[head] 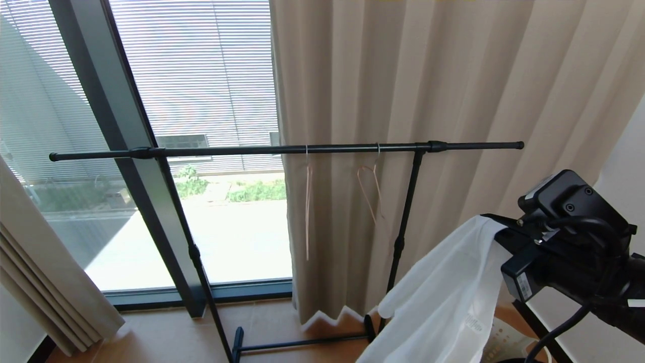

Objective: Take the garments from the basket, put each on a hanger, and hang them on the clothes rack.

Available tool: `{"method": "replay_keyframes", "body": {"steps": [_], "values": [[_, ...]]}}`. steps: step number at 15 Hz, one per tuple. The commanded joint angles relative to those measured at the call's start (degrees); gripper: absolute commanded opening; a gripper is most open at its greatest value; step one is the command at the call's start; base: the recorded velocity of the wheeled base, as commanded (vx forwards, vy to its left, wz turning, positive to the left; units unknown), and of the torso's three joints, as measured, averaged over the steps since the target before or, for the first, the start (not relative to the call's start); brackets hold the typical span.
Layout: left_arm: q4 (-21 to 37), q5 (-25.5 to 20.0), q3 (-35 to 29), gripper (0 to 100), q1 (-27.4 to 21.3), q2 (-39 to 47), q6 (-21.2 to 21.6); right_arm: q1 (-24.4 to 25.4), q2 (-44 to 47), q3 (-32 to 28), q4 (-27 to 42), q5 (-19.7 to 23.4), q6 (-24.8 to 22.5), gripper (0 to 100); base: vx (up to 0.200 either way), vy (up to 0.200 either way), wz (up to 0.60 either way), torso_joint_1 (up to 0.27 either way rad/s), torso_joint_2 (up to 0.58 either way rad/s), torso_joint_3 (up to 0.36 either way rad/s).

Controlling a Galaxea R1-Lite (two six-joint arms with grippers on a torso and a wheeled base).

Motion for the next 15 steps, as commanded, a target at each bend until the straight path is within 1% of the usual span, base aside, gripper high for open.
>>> {"method": "replay_keyframes", "body": {"steps": [1,2,8,12,13,15], "values": [[0.01,-0.08,0.00,100,0.07,0.08,-0.02,0.02,0.11,0.00,-0.03,-0.01,0.04,0,0.000,0.000,0.60,-0.002,-0.01,0.002],[0.01,0.01,0.00,100,0.07,0.08,-0.02,0.02,0.11,0.00,-0.03,-0.01,0.04,0,0.000,0.000,0.60,0.002,0.00,0.007],[0.01,-0.08,0.00,100,-0.02,0.08,0.33,-0.06,0.19,0.09,-0.03,-0.10,-0.05,0,0.000,0.000,0.00,0.000,0.00,0.000],[0.19,-0.43,0.00,100,-0.11,0.17,0.86,0.02,2.13,0.09,-0.03,-0.37,0.12,0,0.000,0.000,0.00,0.000,0.00,0.000],[0.45,0.45,-0.09,100,0.42,1.40,1.65,0.02,3.45,0.79,-0.12,-0.28,1.53,0,0.000,0.000,0.00,0.000,0.00,0.000],[0.45,0.36,-0.26,100,1.12,8.08,0.42,0.55,3.53,-0.35,0.15,-0.28,5.57,0,0.000,0.000,0.00,0.000,0.00,0.000]]}}
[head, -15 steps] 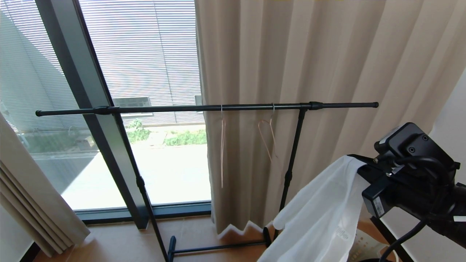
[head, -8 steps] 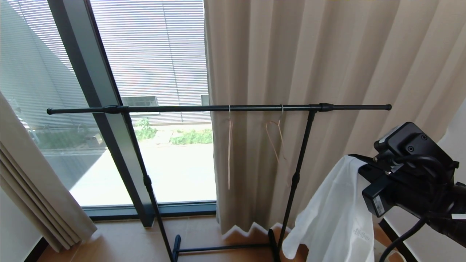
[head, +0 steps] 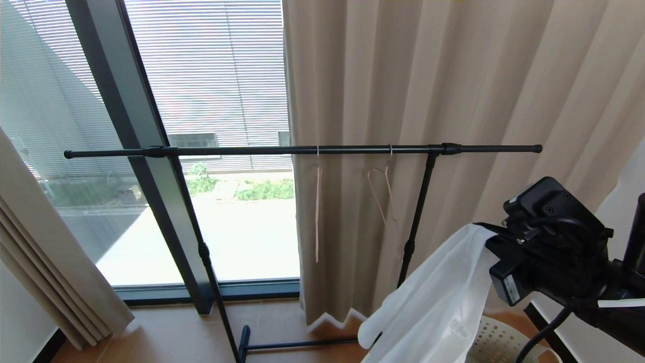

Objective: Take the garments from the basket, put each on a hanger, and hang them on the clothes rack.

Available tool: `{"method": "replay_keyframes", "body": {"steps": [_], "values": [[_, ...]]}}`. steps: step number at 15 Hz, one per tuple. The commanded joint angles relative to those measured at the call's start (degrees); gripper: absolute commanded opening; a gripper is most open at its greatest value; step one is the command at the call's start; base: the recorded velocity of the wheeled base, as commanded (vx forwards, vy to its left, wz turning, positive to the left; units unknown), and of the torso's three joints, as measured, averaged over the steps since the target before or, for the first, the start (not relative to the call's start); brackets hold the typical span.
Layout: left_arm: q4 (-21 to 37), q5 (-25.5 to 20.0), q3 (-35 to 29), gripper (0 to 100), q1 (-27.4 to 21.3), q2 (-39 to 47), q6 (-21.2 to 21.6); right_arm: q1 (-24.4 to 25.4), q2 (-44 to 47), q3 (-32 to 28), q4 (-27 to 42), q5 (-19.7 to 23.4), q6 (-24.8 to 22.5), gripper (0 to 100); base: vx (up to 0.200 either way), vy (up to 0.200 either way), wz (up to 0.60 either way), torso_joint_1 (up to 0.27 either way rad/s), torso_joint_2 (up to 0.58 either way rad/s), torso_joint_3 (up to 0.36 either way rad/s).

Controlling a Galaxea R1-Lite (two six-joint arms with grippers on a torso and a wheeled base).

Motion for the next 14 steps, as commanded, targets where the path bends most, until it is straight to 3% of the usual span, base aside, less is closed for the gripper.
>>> {"method": "replay_keyframes", "body": {"steps": [1,3,4,5,6,8,10,13,14], "values": [[0.06,0.23,-0.10,100,0.63,7.40,-0.73,1.01,0.91,-2.09,0.39,0.01,1.74,0,0.000,0.000,0.00,0.000,0.00,0.000],[1.11,0.85,-1.77,100,2.39,11.97,-0.99,3.91,1.88,-5.25,1.10,-0.16,8.60,0,0.000,0.000,0.00,0.000,0.00,0.000],[1.55,0.94,-2.12,100,2.92,12.50,-1.08,4.09,2.23,-5.69,1.27,-0.16,9.30,0,0.000,0.000,0.00,0.000,0.00,0.000],[8.14,-0.38,-7.57,100,5.91,16.72,-4.33,4.88,3.81,-10.09,4.70,-0.16,14.75,0,0.000,0.000,0.00,0.000,0.00,0.000],[10.96,-2.14,-10.39,100,5.73,18.12,-5.38,4.97,4.96,-12.46,6.72,-0.16,18.00,0,0.000,0.000,0.00,0.000,0.00,0.000],[13.86,-3.37,-13.99,100,5.82,21.46,-5.56,4.97,6.54,-14.48,7.95,-0.16,22.31,0,0.000,0.000,0.00,0.000,0.00,0.000],[14.91,-5.22,-19.61,100,3.27,28.84,-5.47,4.88,7.15,-14.83,7.77,-0.16,23.63,0,0.000,0.000,0.00,0.000,0.00,0.000],[16.23,-5.83,-28.75,100,-9.03,41.24,-7.93,4.44,8.30,-16.42,7.07,-0.07,24.68,0,0.000,0.000,0.00,0.000,0.00,0.000],[13.24,-5.74,-33.33,100,-21.34,48.62,-16.46,4.44,8.38,-17.29,7.25,-0.07,26.26,0,0.000,0.000,0.00,0.000,0.00,0.000]]}}
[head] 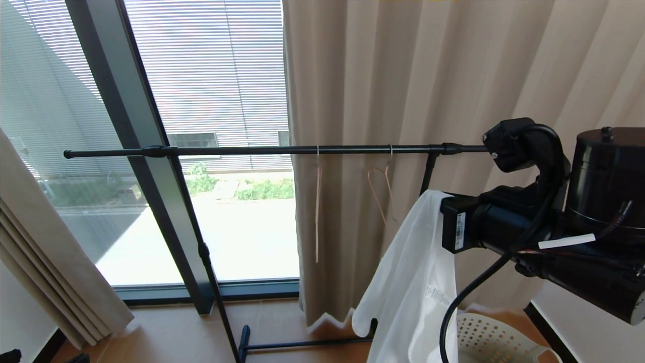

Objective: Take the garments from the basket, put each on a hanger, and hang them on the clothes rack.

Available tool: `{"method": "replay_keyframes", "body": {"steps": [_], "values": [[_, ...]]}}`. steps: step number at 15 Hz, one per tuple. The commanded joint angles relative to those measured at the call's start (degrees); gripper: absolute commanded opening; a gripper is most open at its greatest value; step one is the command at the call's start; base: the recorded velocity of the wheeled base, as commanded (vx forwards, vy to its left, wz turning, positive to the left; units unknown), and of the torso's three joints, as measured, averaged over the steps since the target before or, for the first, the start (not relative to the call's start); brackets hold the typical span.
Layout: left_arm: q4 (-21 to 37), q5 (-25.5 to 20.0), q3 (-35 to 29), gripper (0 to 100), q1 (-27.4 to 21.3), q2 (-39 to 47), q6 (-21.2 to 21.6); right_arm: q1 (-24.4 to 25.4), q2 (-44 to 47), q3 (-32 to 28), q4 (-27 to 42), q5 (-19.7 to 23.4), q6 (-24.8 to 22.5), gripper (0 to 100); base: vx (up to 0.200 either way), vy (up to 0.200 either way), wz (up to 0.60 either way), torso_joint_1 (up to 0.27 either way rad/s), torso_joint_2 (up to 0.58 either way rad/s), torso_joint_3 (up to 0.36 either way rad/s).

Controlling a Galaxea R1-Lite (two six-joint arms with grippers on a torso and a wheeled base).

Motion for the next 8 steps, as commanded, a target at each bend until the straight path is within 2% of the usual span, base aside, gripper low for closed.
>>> {"method": "replay_keyframes", "body": {"steps": [1,2,3,4,5,6,8], "values": [[-6.28,-0.04,-10.30,100,-22.94,19.68,-14.19,-0.11,1.19,-1.23,0.08,-0.05,0.32,0,0.000,0.000,0.00,0.000,0.00,0.000],[-9.62,-0.13,-11.18,100,-26.63,23.81,-17.17,-0.11,2.25,-2.19,-0.01,-0.05,0.32,0,0.000,0.000,0.00,0.000,0.00,0.000],[-13.22,-0.39,-11.88,100,-27.86,29.97,-17.26,-0.46,5.33,-5.53,0.34,0.04,0.06,0,0.000,0.000,0.00,0.000,0.00,0.000],[-15.06,-0.48,-13.37,100,-27.86,34.71,-17.17,-1.87,8.84,-9.58,0.78,0.12,-0.38,0,0.000,0.000,0.00,0.000,0.00,0.000],[-16.21,-0.83,-16.27,100,-28.03,40.43,-17.17,-3.18,14.99,-15.99,0.78,-0.14,-3.63,0,0.000,0.000,0.00,0.000,0.00,0.000],[-16.47,-1.63,-18.38,100,-28.30,43.68,-17.17,-3.27,17.89,-19.07,0.52,-0.49,-5.92,0,0.000,0.000,0.00,0.000,0.00,0.000],[-18.49,-2.24,-22.34,100,-28.39,51.24,-17.17,-3.18,20.18,-20.65,-0.18,-3.83,-6.18,0,0.000,0.000,0.00,0.000,0.00,0.000]]}}
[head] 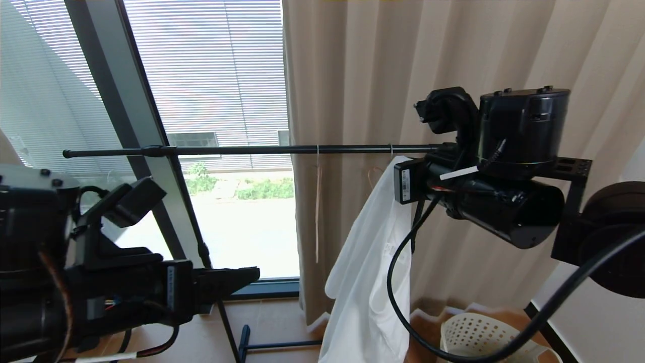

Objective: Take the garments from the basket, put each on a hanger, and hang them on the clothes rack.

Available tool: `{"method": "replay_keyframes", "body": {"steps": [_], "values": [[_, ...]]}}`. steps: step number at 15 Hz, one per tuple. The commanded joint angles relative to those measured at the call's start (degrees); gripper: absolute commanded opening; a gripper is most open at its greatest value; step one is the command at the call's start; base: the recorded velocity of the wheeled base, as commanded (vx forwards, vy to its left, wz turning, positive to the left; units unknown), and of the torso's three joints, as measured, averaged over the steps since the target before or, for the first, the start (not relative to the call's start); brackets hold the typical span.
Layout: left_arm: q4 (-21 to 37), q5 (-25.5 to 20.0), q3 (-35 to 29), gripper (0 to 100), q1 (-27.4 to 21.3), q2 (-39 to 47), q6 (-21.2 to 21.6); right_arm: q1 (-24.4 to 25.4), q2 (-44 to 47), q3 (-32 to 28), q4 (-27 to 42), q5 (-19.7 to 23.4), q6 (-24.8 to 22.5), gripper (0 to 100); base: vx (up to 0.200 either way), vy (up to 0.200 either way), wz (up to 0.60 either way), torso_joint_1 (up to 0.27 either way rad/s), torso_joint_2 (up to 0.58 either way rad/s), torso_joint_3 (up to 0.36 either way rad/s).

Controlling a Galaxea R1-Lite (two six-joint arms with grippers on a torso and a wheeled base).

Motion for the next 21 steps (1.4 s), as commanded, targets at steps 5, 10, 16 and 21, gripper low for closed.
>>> {"method": "replay_keyframes", "body": {"steps": [5,10,16,21], "values": [[-9.40,0.22,-5.25,100,-6.54,22.87,-5.67,1.95,6.33,-3.41,-0.40,-5.00,3.16,0,0.000,0.000,0.00,0.000,0.00,0.000],[-12.21,3.91,-4.98,100,-9.00,29.38,-10.86,4.14,8.00,-3.32,-1.81,-6.58,7.37,0,0.000,0.000,0.00,0.000,0.00,0.000],[-14.85,6.38,-4.98,100,-10.32,30.43,-13.41,6.78,9.14,-2.44,-4.01,-7.02,7.64,0,0.000,0.000,0.00,0.000,0.00,0.000],[-17.31,9.28,-4.90,100,-10.50,32.36,-14.64,9.94,6.59,-0.86,-4.09,-8.78,7.99,0,0.000,0.000,0.00,0.000,0.00,0.000]]}}
